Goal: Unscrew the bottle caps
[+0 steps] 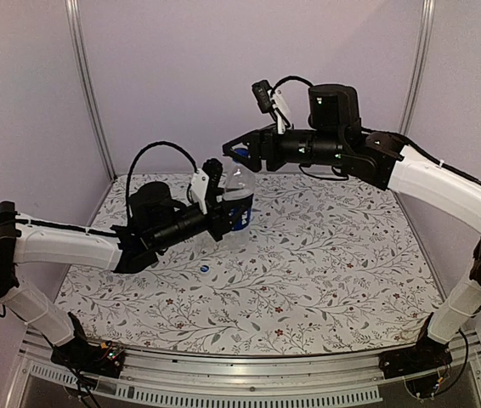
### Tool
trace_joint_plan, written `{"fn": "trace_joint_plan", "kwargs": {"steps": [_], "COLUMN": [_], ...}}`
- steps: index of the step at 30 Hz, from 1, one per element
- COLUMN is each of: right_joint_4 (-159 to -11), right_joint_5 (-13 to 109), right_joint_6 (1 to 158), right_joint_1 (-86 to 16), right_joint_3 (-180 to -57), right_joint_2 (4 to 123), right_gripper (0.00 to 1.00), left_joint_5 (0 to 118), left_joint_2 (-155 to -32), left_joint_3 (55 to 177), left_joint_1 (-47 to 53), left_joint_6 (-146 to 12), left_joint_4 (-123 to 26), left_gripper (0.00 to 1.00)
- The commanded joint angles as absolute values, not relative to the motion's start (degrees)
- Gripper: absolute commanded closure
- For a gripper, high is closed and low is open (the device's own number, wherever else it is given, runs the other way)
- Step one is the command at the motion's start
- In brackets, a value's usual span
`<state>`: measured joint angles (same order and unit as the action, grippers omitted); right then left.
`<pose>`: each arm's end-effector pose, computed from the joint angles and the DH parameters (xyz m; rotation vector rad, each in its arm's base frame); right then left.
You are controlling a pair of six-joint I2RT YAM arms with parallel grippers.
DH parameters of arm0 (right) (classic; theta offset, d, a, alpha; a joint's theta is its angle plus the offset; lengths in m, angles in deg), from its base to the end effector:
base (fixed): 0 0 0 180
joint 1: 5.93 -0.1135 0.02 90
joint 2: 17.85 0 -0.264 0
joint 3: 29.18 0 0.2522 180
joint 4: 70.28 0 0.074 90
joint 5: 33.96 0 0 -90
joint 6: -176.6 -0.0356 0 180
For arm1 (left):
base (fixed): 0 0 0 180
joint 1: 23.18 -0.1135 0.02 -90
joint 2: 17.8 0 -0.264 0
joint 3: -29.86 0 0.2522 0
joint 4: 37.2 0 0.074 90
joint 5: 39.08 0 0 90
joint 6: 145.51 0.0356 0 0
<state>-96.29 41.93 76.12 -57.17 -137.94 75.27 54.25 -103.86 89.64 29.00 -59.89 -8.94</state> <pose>0.2336 0.3049 0.4256 -0.8213 1.6640 0.9854 0.2053 -0.2678 0.2690 0.6899 1.4384 -0.8229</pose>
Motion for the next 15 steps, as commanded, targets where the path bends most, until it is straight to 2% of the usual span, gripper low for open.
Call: {"fn": "trace_joint_plan", "kwargs": {"steps": [1,4,11,15], "right_joint_4": [-98.11,-98.27,-98.13,-98.28], "right_joint_5": [45.78,45.64,44.42,44.09], "right_joint_6": [76.57,76.75,76.78,76.76], "right_joint_1": [-58.02,-58.05,-58.05,-58.07], "right_joint_3": [-139.9,-139.8,-139.35,-139.16], "right_joint_2": [76.49,76.81,76.94,76.99], "right_gripper": [0.3,0.35,0.57,0.6], "left_joint_5": [52.5,52.39,51.75,51.35], "left_joint_2": [-103.24,-103.21,-102.84,-102.53], "left_joint_3": [91.13,91.1,90.83,90.67], "left_joint_1": [29.81,29.8,29.79,29.82], "left_joint_6": [-59.07,-58.95,-58.62,-58.58], "left_joint_4": [-9.21,-9.21,-9.47,-9.6], "left_gripper": [0.73,0.73,0.73,0.73]}}
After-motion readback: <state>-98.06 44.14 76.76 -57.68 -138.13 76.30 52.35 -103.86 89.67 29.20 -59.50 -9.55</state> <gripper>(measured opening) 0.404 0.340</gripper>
